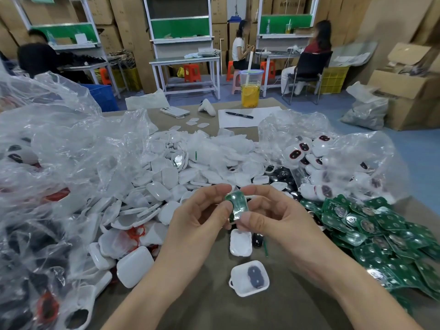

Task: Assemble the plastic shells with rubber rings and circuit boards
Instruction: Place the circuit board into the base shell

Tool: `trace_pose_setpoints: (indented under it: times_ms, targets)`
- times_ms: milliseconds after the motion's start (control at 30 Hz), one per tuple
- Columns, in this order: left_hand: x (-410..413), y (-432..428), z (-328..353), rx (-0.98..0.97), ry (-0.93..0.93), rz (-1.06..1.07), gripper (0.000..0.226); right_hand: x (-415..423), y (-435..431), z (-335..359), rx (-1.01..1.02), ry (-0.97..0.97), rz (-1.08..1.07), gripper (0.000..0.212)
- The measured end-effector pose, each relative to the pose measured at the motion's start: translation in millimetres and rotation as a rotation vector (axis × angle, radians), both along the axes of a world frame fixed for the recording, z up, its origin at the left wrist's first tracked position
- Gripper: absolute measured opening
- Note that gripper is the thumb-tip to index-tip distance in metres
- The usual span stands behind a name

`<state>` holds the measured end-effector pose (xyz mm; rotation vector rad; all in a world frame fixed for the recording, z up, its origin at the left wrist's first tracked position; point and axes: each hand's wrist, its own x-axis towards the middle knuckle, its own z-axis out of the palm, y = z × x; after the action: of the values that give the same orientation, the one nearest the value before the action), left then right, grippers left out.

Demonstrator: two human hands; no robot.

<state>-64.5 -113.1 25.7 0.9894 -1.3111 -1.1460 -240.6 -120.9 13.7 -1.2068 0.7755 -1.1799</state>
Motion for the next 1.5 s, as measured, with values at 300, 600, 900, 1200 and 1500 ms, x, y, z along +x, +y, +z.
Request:
trace_pose_setpoints:
  times_ms: [300,600,900,1200,1500]
  targets:
    - [-1,3,-3,-0.085,-0.211,0.011,0.028,1,0,2,-0.033,0.068,-0.105,0.02]
    - [3,3,-5,-0.051,-0.153,-0.034,0.008,-1,6,-3,-0.284,0.364,-0.203,0.022]
    - [19,10,-8,-0.012,-0.323,-0.253,0.022,-17,15,-2,-0.907,0.815,-0.306,0.017]
    - [33,27,-16,-0.085,-0.457,-0.182,0.027,-28,18,-3,-0.96,0.936,-0.16,0.043]
    - [33,37,-22,-0.611,-1.018,-0.218,0.015,-51,30,-3,-0.555,0.987,-0.014,0.051]
